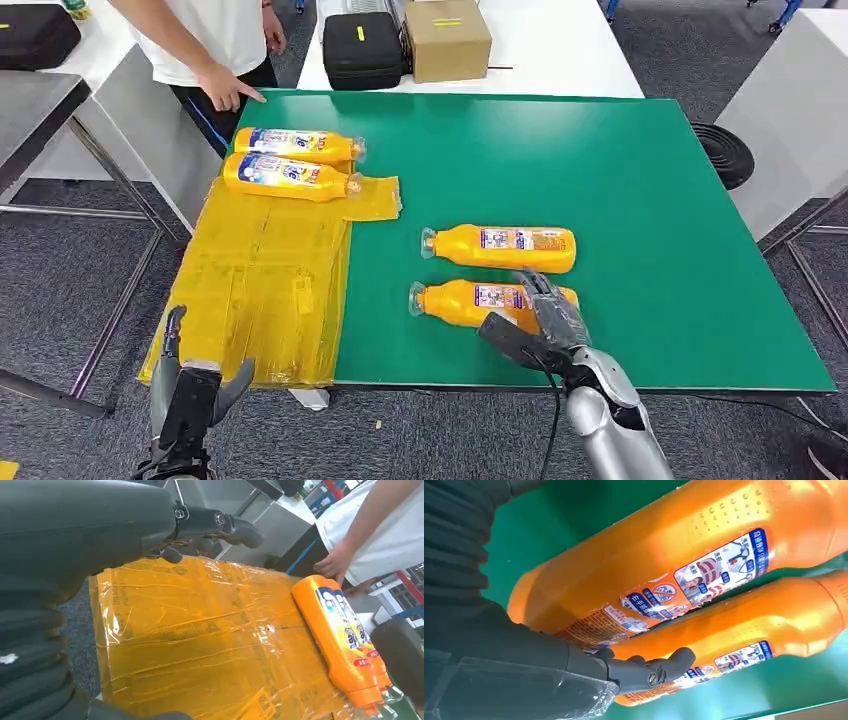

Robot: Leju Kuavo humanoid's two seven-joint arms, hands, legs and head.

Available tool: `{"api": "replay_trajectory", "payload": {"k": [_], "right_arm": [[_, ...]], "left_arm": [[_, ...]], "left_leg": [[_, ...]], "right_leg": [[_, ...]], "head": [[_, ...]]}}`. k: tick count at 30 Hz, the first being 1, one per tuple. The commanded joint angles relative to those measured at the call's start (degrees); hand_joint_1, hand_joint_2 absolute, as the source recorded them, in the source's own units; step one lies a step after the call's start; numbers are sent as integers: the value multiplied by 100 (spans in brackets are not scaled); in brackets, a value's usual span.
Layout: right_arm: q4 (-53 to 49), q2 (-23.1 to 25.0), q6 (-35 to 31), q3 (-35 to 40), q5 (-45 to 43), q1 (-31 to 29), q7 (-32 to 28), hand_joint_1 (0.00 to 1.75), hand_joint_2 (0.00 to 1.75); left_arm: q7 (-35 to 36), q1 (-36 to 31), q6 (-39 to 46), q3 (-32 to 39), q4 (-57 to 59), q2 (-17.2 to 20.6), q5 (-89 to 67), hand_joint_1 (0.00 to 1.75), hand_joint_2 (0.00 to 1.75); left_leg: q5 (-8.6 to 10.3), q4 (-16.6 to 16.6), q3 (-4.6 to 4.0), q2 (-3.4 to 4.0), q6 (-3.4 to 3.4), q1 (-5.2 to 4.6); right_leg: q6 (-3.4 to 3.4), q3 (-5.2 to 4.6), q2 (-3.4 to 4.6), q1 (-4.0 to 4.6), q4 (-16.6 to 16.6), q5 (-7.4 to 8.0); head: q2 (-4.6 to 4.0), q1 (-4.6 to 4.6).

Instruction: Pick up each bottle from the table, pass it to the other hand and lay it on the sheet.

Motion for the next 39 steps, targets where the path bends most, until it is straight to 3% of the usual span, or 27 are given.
{"api": "replay_trajectory", "payload": {"k": [1,39], "right_arm": [[348,-135,47,-76,-15,-47,46,0,175],[111,-917,547,459,-939,-652,-382,0,175]], "left_arm": [[8,-133,19,-117,319,163,54,0,175],[-30,-128,229,-246,410,369,386,0,175]], "left_leg": [[-4,-7,22,-3,-1,1],[-7,-2,16,15,-1,-3]], "right_leg": [[-10,25,-8,3,-8,-5],[-11,15,9,0,0,-3]], "head": [[0,2],[0,0]]}}
